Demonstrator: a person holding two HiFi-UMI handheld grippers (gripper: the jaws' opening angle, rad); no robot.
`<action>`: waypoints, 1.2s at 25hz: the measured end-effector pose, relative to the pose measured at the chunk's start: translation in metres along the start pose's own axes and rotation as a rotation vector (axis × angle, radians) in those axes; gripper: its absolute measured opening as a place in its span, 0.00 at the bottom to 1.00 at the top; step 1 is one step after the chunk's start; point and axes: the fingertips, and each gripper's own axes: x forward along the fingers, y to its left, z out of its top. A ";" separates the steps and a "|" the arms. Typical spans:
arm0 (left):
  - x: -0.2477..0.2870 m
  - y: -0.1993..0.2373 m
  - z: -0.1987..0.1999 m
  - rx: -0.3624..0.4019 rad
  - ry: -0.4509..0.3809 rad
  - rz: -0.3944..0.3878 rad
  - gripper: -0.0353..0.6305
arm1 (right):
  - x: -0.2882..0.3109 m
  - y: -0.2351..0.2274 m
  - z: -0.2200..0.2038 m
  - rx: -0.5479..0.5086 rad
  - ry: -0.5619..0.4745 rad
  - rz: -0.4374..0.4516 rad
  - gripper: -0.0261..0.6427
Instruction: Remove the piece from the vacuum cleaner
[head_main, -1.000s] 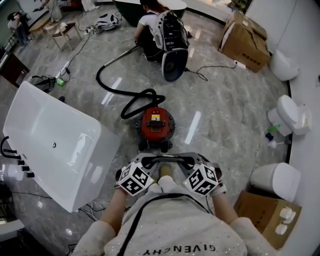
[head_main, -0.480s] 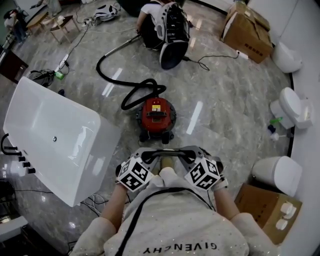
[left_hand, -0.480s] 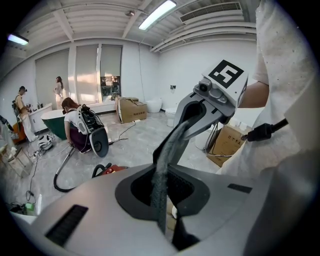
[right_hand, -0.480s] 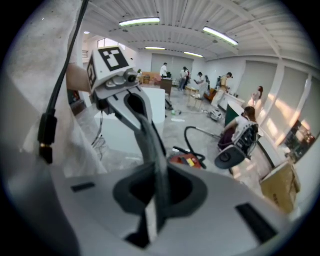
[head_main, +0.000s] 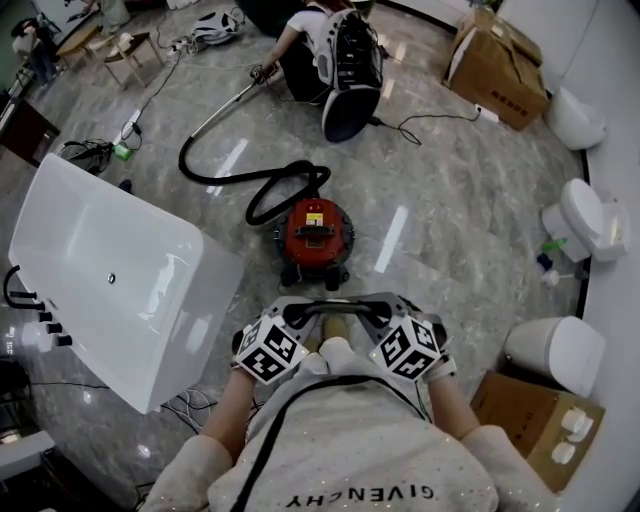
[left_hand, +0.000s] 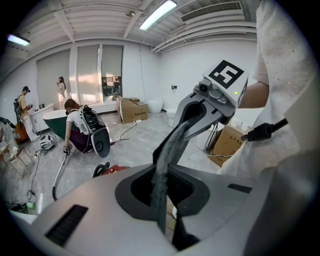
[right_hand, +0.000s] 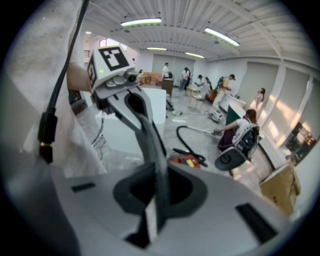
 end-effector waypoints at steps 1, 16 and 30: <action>0.000 0.000 0.000 0.000 0.000 0.001 0.11 | 0.000 0.000 0.000 -0.002 0.000 -0.001 0.09; -0.001 -0.008 -0.010 -0.025 0.009 0.004 0.11 | 0.003 0.009 -0.004 -0.023 0.012 0.011 0.09; -0.007 -0.006 -0.004 -0.131 -0.033 -0.016 0.11 | 0.001 0.010 -0.001 -0.039 0.009 0.006 0.09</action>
